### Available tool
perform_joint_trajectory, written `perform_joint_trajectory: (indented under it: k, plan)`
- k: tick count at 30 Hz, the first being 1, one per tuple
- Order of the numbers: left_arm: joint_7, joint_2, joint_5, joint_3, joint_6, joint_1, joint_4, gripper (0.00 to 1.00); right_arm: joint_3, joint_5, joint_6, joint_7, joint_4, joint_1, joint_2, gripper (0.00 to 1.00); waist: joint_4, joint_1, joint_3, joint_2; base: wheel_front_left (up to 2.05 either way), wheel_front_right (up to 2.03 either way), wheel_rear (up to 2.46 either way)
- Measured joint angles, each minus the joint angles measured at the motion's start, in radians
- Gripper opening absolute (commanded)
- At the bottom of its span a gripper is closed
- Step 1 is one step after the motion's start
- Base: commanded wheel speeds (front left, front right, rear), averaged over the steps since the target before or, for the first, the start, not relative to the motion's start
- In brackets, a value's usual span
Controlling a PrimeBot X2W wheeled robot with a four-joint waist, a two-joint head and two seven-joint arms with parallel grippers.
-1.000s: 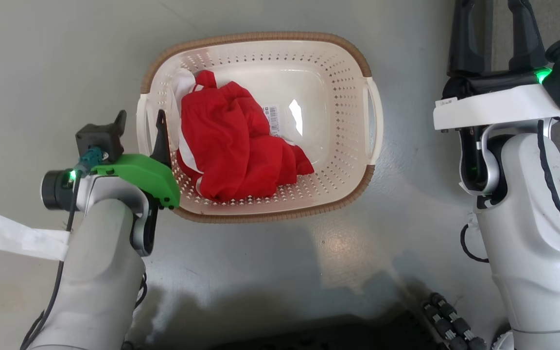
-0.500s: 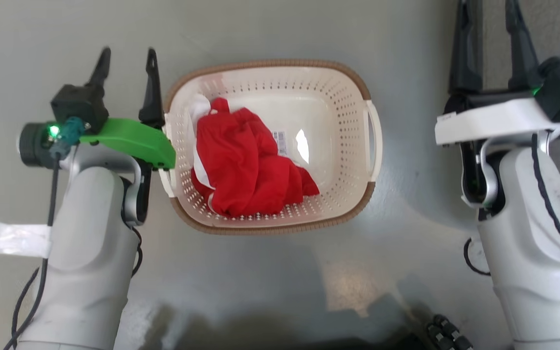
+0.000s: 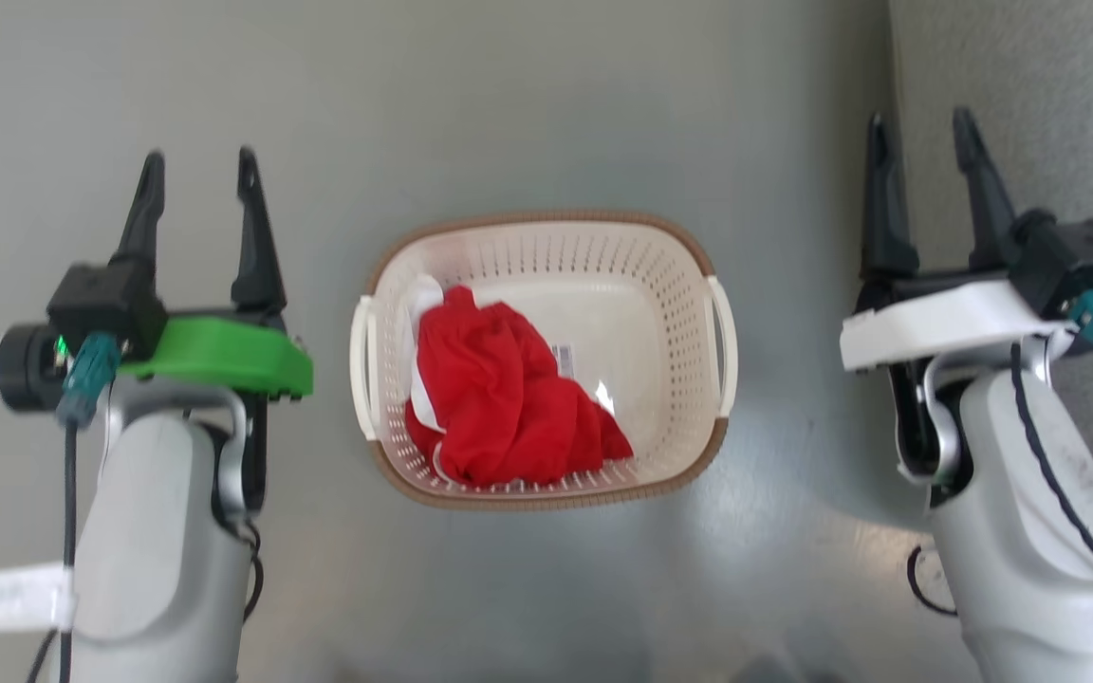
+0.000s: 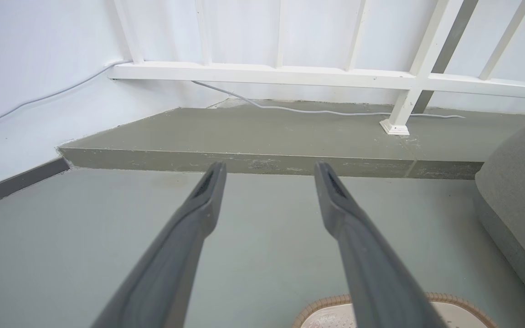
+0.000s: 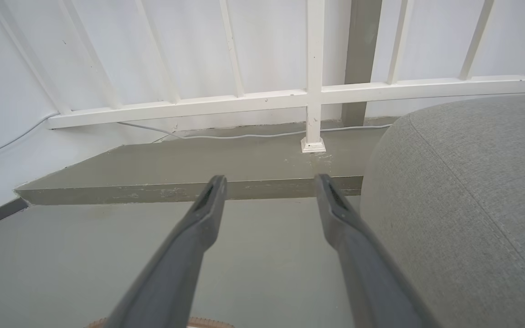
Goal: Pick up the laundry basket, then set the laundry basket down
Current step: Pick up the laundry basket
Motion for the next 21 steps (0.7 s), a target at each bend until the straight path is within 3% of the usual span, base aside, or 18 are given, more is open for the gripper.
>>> perform_joint_trajectory:
  k: [21]
  plan:
    - [0.0,0.003,0.019,0.078,0.022,0.354,-0.123,1.0,0.038,0.004,0.015,0.0,0.028,0.229,0.005,1.0,0.013,0.0,-0.299,0.0,0.0,0.0,0.0]
